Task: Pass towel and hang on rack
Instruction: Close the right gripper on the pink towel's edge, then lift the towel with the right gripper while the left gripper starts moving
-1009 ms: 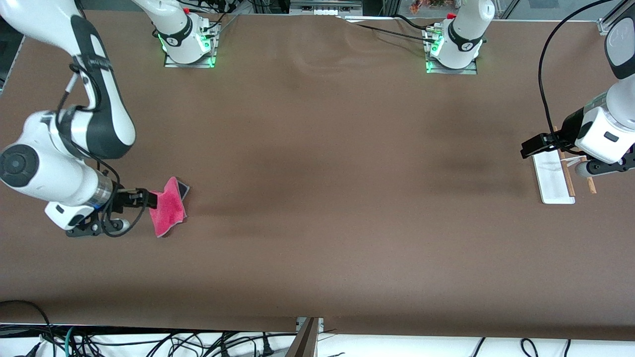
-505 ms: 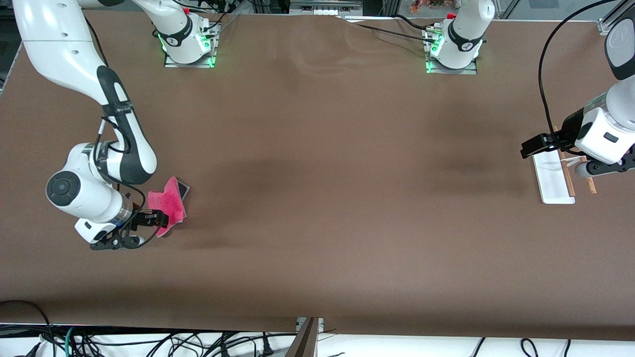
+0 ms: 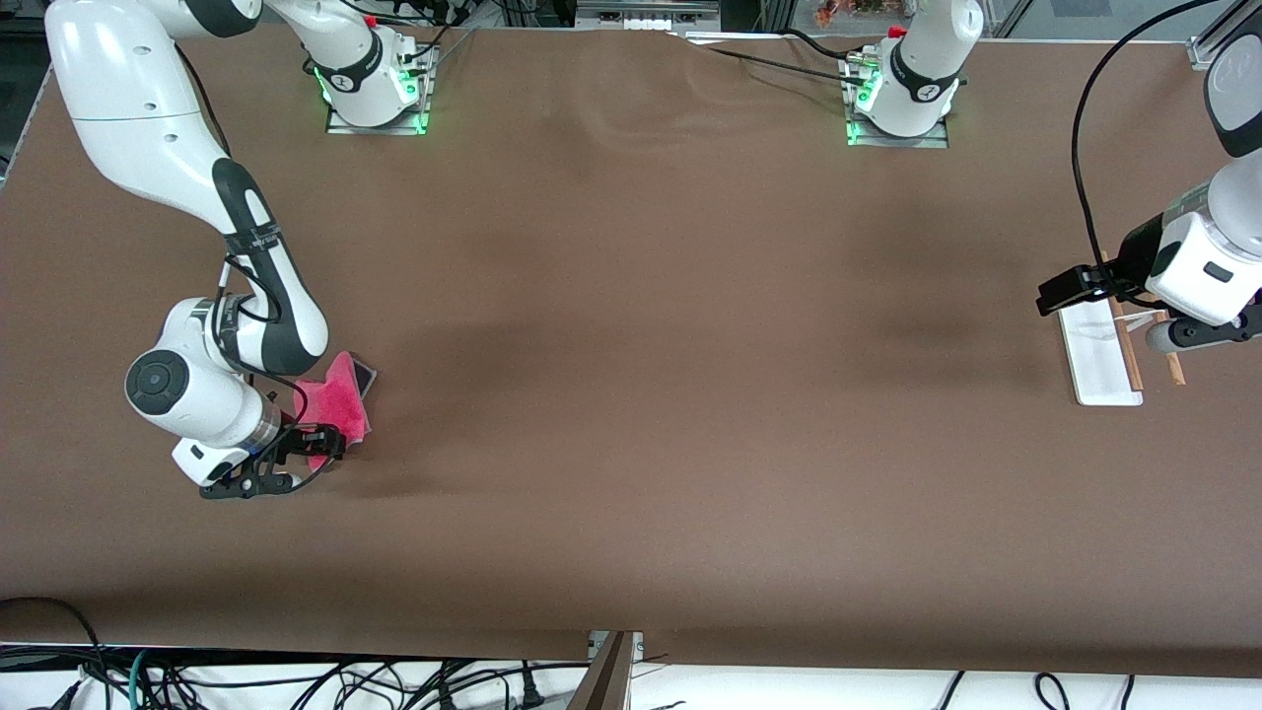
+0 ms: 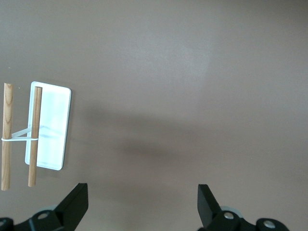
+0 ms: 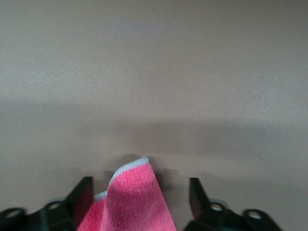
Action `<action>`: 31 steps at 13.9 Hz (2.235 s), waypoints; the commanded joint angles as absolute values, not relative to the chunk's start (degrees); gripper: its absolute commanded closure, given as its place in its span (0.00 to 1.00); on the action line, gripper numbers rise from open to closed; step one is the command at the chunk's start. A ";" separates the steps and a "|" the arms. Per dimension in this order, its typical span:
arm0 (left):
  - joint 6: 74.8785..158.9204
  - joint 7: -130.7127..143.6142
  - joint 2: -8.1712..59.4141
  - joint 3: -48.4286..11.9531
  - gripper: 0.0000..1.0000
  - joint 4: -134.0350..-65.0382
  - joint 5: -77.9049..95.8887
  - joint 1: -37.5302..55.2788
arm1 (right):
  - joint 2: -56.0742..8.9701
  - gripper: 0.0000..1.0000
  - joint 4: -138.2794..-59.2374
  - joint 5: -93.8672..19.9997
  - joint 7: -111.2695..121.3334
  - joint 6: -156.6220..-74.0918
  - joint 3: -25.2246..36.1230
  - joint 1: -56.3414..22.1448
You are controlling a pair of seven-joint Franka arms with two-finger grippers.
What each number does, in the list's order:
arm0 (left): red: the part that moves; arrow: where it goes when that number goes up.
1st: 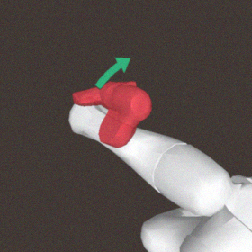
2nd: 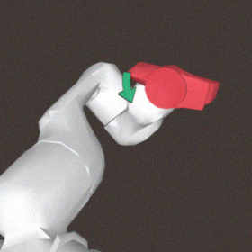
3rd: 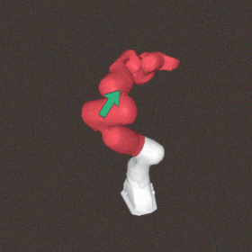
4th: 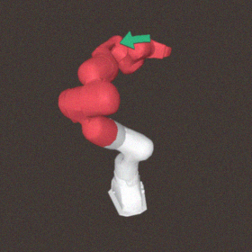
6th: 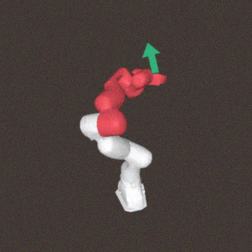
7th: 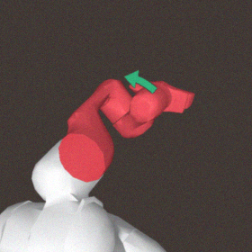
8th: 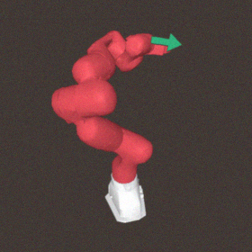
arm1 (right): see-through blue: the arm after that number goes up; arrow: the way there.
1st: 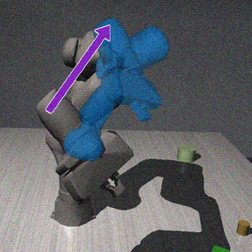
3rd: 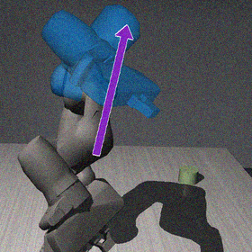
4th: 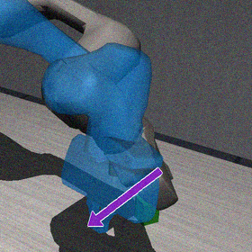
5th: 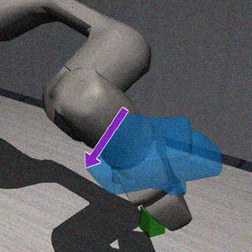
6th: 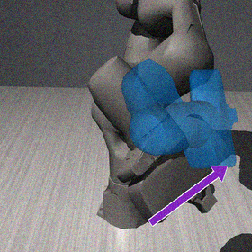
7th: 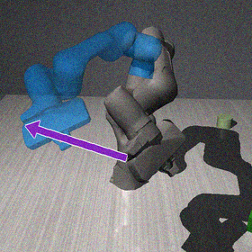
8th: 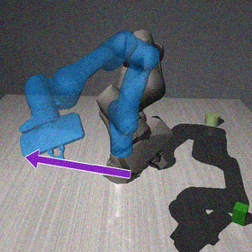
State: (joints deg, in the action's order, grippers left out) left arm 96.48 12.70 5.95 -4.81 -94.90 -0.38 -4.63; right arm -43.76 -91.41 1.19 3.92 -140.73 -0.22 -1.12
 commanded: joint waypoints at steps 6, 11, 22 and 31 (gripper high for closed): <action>97.03 12.04 5.98 -5.10 0.00 -93.96 -1.05 -4.83 | -42.63 1.00 -93.08 1.49 4.74 -141.68 -0.26 -1.23; 97.21 12.04 6.06 -5.10 0.00 -93.96 -1.23 -4.83 | -37.54 1.00 -84.85 0.88 4.57 -126.71 -2.80 -1.67; 97.29 12.04 6.42 -5.10 0.00 -94.04 -0.97 -4.83 | -29.54 1.00 -71.89 1.05 -10.01 -105.66 -18.00 -1.76; 97.38 12.04 6.94 -5.19 0.00 -94.13 0.43 -4.48 | -28.56 1.00 -71.72 2.11 -25.90 -106.70 -25.58 -8.60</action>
State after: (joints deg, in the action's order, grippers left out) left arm 97.17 12.70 6.58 -5.00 -94.68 -0.30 -4.52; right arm -28.59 -71.82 1.15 -20.97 -106.21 -25.34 -5.96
